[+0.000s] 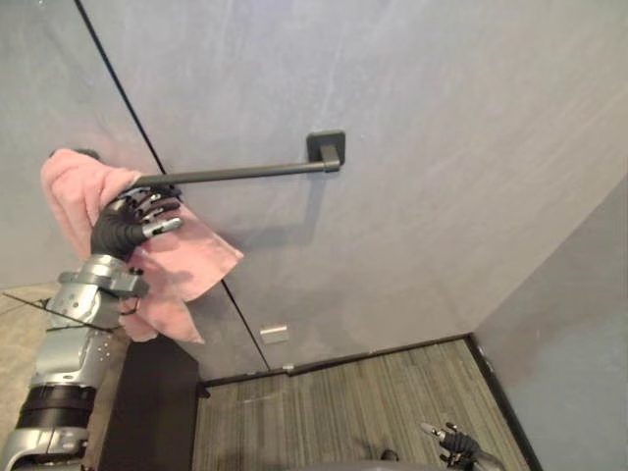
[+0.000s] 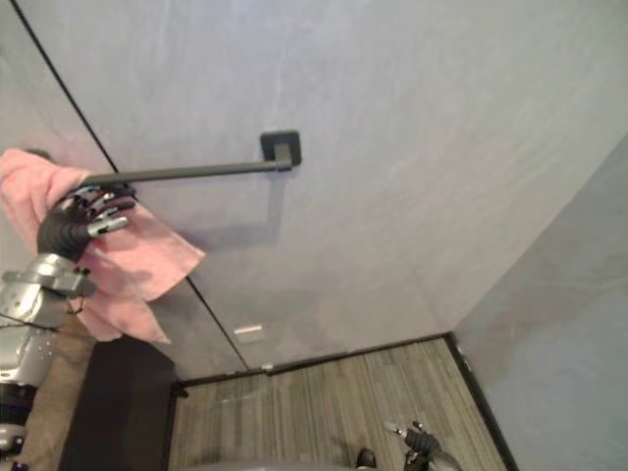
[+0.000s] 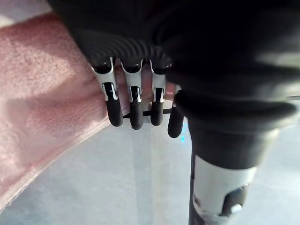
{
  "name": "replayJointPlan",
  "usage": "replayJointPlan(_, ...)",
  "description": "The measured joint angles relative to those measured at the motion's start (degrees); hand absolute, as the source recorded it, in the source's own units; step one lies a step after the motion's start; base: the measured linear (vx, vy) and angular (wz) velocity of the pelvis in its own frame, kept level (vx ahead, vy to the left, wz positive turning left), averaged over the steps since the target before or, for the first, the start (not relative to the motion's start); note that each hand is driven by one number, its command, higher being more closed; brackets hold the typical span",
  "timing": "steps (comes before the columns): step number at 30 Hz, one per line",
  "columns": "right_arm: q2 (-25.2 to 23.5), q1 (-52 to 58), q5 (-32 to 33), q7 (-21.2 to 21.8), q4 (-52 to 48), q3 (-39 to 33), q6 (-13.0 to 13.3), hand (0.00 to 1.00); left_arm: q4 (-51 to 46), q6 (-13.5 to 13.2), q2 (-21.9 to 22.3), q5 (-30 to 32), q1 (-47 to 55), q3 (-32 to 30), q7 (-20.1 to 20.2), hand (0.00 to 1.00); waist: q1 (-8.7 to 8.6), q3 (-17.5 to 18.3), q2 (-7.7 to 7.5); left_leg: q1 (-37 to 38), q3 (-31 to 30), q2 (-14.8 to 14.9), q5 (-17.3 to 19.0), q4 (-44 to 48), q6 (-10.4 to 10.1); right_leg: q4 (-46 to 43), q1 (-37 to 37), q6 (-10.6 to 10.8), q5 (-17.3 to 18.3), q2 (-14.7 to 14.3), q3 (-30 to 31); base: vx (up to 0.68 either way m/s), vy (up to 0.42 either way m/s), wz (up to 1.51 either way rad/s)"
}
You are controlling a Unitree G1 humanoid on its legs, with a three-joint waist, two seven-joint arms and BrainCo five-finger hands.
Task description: Organize washtable
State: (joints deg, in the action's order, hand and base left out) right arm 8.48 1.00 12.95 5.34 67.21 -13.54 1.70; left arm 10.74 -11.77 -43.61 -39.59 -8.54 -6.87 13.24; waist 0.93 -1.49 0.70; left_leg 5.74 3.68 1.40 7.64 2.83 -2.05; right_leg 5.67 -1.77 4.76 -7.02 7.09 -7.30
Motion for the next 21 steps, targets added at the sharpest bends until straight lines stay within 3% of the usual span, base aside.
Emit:
replayJointPlan(2,0.00,0.41,0.01,0.02,-0.01,-0.01,0.00,0.00,-0.11,0.30,-1.19,0.00,-0.03,1.41,1.72,0.00,-0.01,0.18,0.31,0.01,0.03,-0.01,0.00,-0.03,0.00,0.00,0.01,0.00,0.00,0.00,0.04,0.00,0.000,0.00)
replayJointPlan(6,-0.14,0.74,0.06,0.16,0.05,-0.12,-0.02,0.00,-5.44,1.21,-7.80,0.03,-0.46,9.06,5.49,0.00,0.07,0.71,0.79,-0.14,0.53,-0.07,0.01,0.01,-0.01,-0.01,0.34,0.01,0.00,0.11,1.20,-0.01,-0.004,-0.04)
replayJointPlan(13,-0.96,1.08,0.48,0.96,1.25,-2.50,-0.12,0.00,-17.11,0.71,-11.83,-0.22,-9.01,17.93,9.35,0.00,-0.37,2.46,1.08,-1.00,1.99,0.02,0.08,0.15,-0.06,-0.04,1.54,0.24,-0.17,-0.02,2.89,-0.05,-0.025,-0.11)
replayJointPlan(21,-1.98,1.00,0.60,0.89,1.76,-4.74,-0.96,0.00,-22.26,0.18,-15.25,-3.92,-18.19,27.85,11.27,0.00,-3.01,3.58,1.80,-1.02,2.97,0.40,0.12,0.19,-0.05,-0.04,2.03,0.24,-0.17,-0.12,4.05,-0.05,-0.032,-0.06)
